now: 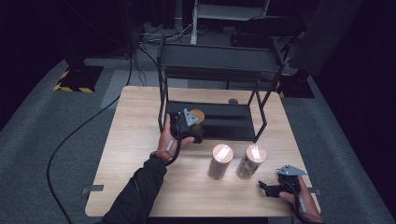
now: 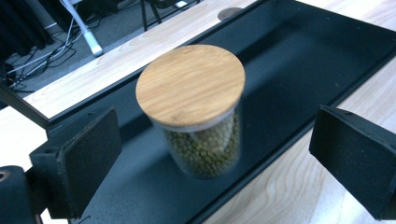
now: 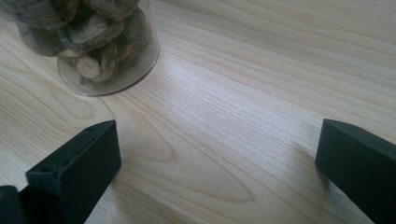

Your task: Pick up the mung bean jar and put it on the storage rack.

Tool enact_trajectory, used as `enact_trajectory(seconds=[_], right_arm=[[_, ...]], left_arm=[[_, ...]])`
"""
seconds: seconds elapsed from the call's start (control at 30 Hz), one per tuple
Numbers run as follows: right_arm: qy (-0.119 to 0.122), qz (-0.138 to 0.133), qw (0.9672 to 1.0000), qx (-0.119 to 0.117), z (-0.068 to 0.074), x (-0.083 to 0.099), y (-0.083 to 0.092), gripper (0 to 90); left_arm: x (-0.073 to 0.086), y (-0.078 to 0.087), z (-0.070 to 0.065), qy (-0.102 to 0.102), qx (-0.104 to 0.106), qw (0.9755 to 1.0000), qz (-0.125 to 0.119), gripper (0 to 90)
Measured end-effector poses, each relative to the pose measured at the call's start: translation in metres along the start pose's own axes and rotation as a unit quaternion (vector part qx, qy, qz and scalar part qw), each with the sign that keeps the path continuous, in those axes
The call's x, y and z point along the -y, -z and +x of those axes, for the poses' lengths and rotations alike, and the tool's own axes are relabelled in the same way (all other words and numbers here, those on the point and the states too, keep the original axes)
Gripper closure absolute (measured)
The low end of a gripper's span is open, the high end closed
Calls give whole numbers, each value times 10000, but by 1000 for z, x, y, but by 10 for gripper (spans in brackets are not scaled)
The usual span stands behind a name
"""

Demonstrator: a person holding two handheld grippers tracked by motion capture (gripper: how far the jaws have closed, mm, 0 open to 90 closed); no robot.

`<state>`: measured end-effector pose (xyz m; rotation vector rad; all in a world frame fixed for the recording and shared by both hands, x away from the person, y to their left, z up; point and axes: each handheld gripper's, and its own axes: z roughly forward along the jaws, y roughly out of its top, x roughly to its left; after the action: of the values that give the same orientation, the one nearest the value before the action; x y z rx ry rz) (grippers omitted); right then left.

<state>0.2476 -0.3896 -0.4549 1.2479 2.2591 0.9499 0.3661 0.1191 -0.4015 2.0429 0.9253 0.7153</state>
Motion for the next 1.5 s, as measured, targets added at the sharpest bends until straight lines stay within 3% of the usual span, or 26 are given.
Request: enact_trajectory(seconds=[0.17,0.6,0.97,1.27,1.5], right_arm=[[0,0,10000,0,0,0,0,0],[-1,-1,10000,2,0,0,0,0],[-6,-2,10000,5,0,0,0,0],[-10,-2,10000,8,0,0,0,0],[-14,-2,10000,12,1,0,0,0]], left_arm=[[3,6,-4,-184,34,9998,-11,20],[16,21,-10,-405,60,9992,-41,20],[26,33,-15,-719,-64,9973,166,20],[36,42,-17,-926,-21,9953,298,20],[42,51,-19,-977,102,9945,352,20]])
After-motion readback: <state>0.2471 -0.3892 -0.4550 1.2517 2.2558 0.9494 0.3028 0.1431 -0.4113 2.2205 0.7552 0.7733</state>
